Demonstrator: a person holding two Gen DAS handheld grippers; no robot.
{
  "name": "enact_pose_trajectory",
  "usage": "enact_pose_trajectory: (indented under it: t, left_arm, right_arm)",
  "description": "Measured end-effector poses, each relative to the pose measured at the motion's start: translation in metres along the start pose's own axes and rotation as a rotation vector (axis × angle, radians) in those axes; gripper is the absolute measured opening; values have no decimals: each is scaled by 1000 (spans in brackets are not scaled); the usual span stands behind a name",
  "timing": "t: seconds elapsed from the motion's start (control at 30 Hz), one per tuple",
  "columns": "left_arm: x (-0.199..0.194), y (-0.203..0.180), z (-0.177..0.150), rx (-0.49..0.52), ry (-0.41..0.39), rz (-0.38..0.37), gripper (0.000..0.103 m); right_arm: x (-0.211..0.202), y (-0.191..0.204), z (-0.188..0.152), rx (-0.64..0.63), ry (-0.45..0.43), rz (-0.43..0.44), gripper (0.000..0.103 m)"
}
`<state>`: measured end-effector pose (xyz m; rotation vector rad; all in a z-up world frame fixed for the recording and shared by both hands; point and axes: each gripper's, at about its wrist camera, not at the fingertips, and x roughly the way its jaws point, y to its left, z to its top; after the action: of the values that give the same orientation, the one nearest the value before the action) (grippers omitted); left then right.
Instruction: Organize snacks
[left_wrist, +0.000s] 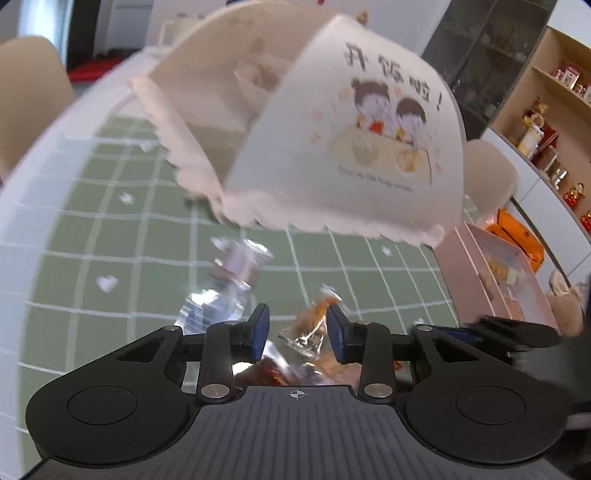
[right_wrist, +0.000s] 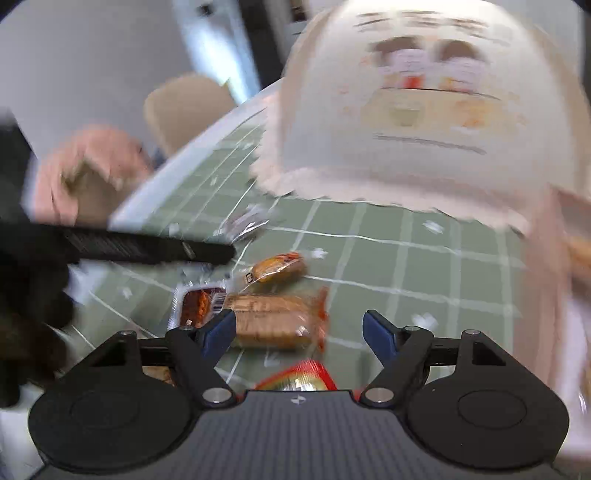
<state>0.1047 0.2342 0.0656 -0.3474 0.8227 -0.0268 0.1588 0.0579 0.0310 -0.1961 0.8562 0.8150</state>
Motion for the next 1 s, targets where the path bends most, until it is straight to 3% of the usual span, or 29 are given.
enact_pose_trajectory:
  t: [0.07,0.13,0.17,0.2,0.27,0.43,0.53,0.63,0.67,0.77,0.9,1.0]
  left_arm:
    - [-2,2,3,20,2,0,38]
    - [-1,-1,3,66,15,-26,38]
    - [3,-5,4,104,23,-30,38]
    - [7,-10,4,144,31,-29,38]
    - [19,-21,6,261,56,-21,38]
    - [58,-55,6,679,157,50,42]
    - [77,-59,9,774,221,51,42]
    - [87,-49,23,649,230,1,35]
    - [89,-45,26,595,233,-10,26]
    - [81,-26,31,389,222,-37,24]
    - [31,6,15,141,83,9,24]
    - [8,42,11,-73,-6,98,24]
  right_arm:
    - [8,9,2,-79,-16,42,82]
    - [11,10,7,-91,27,97,82]
    - [10,9,7,-81,51,125,80]
    - [8,8,6,-77,65,140,71]
    - [3,4,-1,-73,104,144,56]
    - [-25,-8,-19,-47,116,126,55]
    - [-41,-12,-19,-58,100,110,58]
    - [-49,-15,-11,-40,71,86,62]
    - [-51,-16,-6,-22,56,71,68]
    - [-53,-15,6,59,-6,-3,78]
    - [-36,-14,25,214,-57,-53,82]
    - [-9,-6,29,284,-19,-67,82]
